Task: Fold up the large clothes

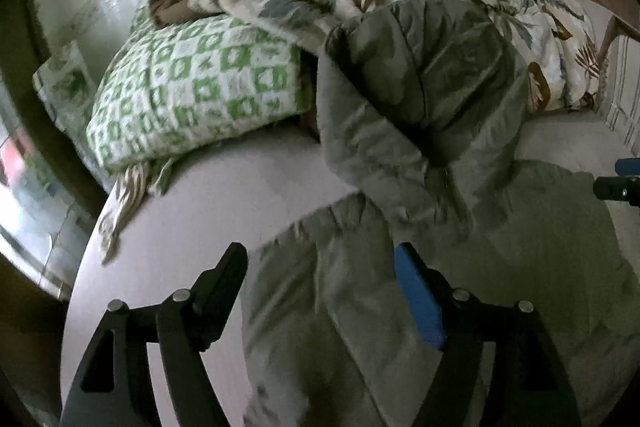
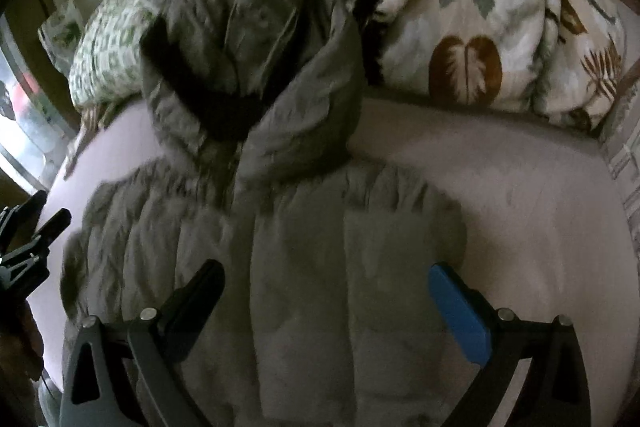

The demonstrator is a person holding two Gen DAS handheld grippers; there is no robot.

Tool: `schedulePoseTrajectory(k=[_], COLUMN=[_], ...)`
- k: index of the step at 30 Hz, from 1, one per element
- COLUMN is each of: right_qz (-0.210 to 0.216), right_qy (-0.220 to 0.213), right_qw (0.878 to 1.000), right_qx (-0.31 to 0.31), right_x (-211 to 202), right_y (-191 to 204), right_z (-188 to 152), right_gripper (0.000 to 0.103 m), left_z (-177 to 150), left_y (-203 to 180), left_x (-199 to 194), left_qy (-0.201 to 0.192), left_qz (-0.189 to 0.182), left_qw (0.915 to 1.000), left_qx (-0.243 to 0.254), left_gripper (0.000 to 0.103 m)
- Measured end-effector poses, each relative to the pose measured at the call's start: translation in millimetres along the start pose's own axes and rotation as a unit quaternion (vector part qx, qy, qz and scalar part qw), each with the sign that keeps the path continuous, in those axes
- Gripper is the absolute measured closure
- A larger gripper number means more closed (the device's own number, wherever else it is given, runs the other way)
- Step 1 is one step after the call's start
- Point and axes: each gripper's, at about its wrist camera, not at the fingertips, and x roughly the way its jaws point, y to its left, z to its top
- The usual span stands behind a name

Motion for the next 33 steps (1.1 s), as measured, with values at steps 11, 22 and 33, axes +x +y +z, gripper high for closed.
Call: schedulePoseTrajectory(k=[11, 22, 33], right_qz=[0.038, 0.011, -0.002], right_qy=[-0.051, -0.032, -0.008], right_qw=[0.998, 0.999, 0.997], right_qx=[0.019, -0.029, -0.079], right_x=[25, 84, 91], right_y=[-17, -12, 10], right_z=[90, 155, 164], right_gripper=[0.0, 0.0, 0.074], left_z=[85, 127, 148], left_y=[11, 13, -13], left_x=[70, 144, 140], left_qy=[0.028, 0.056, 0.071], left_qz=[-0.043, -0.028, -0.045], left_qw=[0.9983, 0.9976, 0.9962], left_qx=[-0.029, -0.03, -0.02], left_gripper=[0.025, 0.025, 0.092])
